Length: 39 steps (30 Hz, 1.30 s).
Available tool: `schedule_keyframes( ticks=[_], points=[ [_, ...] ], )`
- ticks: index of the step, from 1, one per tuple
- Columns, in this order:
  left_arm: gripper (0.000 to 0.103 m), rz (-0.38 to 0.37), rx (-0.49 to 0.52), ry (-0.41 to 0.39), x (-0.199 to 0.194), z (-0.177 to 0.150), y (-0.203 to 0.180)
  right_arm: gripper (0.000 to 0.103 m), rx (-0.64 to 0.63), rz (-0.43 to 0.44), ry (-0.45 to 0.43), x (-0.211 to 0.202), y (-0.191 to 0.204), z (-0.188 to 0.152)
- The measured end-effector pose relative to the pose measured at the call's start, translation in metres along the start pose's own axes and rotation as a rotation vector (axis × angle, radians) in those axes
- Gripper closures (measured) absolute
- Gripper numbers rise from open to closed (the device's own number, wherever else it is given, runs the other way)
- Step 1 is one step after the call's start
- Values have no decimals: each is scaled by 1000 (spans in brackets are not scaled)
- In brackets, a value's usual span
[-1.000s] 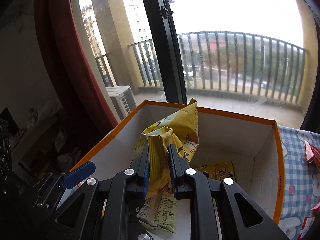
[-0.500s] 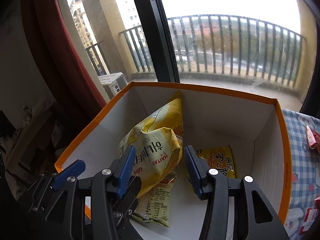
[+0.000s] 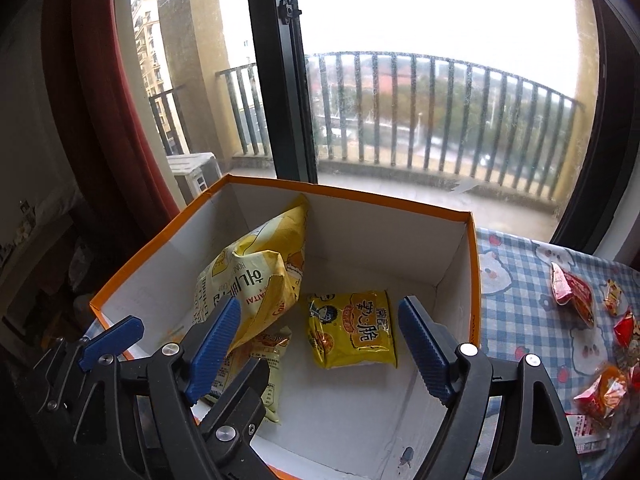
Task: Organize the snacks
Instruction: 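Lower both snacks into the box and open both tools, then move both open tools away from the box toward the remaining snacks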
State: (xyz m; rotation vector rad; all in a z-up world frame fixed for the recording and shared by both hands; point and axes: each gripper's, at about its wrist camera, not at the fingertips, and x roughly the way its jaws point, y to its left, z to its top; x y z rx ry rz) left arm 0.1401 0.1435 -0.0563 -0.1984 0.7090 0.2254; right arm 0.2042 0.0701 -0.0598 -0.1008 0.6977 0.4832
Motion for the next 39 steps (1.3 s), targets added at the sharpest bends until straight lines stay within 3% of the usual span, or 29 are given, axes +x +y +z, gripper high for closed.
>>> schedule_keyframes(
  ticks=[21, 32, 39],
  points=[
    [1, -32, 77, -83, -50, -31, -41, 11, 29, -18, -79, -81, -46, -32],
    [2, -68, 127, -149, -79, -56, -94, 10, 27, -74, -138, -129, -74, -62],
    [2, -141, 156, -135, -77, -72, -134, 10, 80, -147, -138, -148, -111, -83]
  ],
)
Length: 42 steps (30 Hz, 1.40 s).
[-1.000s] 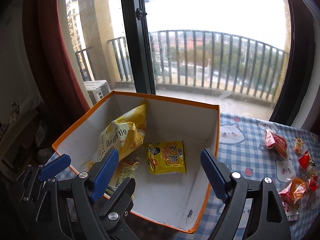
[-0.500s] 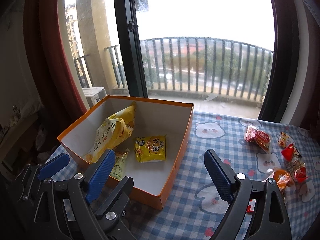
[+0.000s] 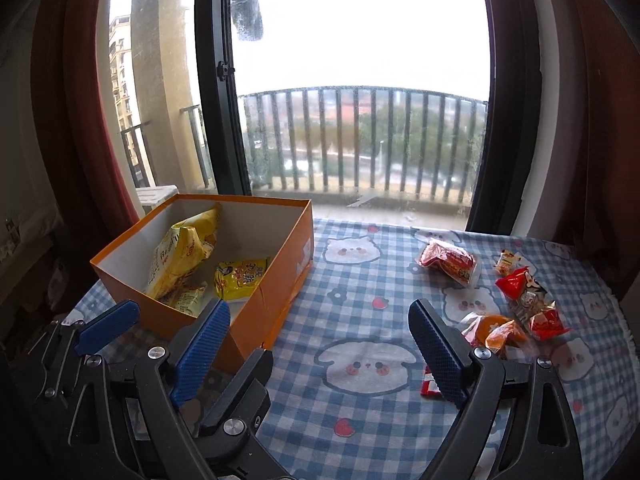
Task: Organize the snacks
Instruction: 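Move both open tools away from the box toward the remaining snacks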
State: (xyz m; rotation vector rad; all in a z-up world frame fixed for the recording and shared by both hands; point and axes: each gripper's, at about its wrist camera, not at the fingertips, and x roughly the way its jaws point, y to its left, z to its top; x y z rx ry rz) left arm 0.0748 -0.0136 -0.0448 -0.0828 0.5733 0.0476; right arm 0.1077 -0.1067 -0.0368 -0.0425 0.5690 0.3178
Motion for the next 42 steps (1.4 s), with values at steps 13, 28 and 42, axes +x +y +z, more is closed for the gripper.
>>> schedule_keyframes(
  ticks=[13, 28, 42],
  points=[
    [2, -128, 36, 27, 23, -19, -75, 10, 50, -124, -55, -19, -79, -28],
    [4, -250, 139, 111, 76, -23, -157, 10, 150, -242, -50, -5, -168, -48],
    [8, -285, 141, 222, 144, -19, -214, 10, 97, -269, -93, 19, -236, -43]
  ],
)
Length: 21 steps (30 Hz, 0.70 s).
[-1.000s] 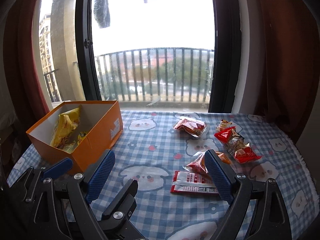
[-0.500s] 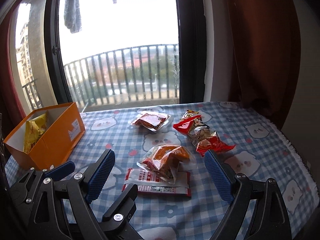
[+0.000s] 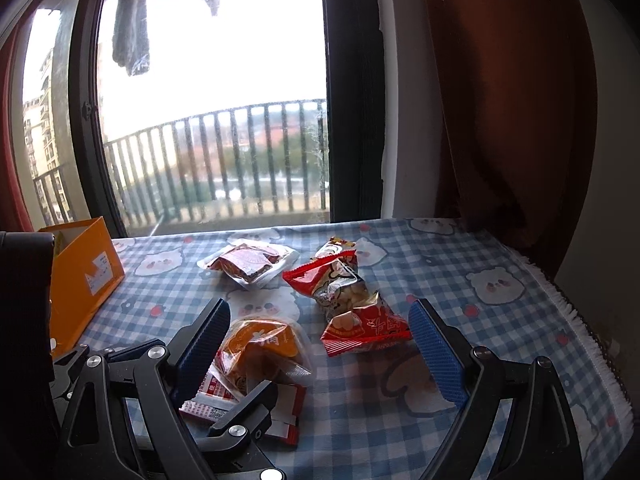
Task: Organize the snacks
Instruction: 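Move both open tools away from the box toward the remaining snacks, then grasp the red peanut bag with the right tool while the left tool approaches the orange meat snack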
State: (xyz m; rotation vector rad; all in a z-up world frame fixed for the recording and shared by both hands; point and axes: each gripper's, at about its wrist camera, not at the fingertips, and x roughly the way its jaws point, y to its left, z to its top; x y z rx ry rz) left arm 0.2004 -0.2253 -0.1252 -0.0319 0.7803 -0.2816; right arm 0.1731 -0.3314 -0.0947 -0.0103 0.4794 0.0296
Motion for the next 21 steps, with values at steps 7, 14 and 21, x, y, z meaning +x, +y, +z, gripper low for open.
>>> schedule_keyframes(
  ticks=[7, 14, 21],
  points=[
    [14, 34, 48, 52, 37, 10, -4, 10, -3, -27, 64, 36, -14, -3],
    [22, 40, 64, 74, 61, 8, 1, 10, 16, -12, 113, 62, -18, -12],
    [5, 71, 21, 89, 73, 9, 12, 10, 22, -10, 138, 71, -18, -16]
  ],
)
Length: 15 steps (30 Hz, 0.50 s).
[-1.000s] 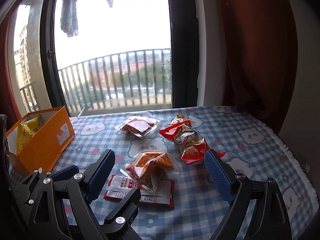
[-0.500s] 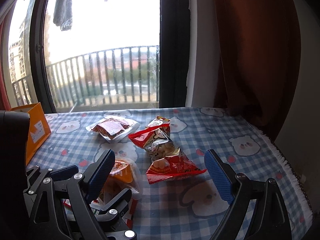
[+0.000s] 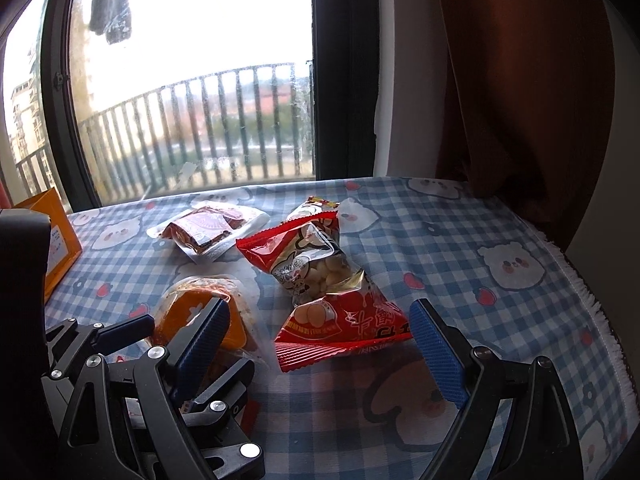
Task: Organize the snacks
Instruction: 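Grasp the red peanut bag with the right tool while the left tool approaches the orange meat snack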
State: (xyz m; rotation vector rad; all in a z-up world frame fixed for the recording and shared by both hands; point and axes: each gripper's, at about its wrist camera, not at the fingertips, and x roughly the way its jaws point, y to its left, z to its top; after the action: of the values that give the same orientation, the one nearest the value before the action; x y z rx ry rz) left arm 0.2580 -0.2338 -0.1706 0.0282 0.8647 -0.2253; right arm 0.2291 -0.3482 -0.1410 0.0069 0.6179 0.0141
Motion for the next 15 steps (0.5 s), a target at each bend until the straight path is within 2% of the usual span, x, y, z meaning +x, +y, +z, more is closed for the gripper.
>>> schedule_keyframes(
  ticks=[4, 5, 8, 11, 15],
  points=[
    [3, -7, -36, 24, 7, 3, 5, 10, 18, 10, 24, 8, -4, 3],
    [6, 1, -40, 39, 12, 5, 5, 10, 16, 8, 31, 10, -5, 4],
    [9, 30, -37, 45, 19, 9, 9, 10, -16, -7, 48, 17, -5, 6],
    [16, 20, -33, 40, 20, 14, 10, 10, -22, 12, 72, 26, -7, 10],
    [20, 7, -36, 37, 21, 19, 10, 10, -11, 23, 107, 42, -12, 17]
  ],
)
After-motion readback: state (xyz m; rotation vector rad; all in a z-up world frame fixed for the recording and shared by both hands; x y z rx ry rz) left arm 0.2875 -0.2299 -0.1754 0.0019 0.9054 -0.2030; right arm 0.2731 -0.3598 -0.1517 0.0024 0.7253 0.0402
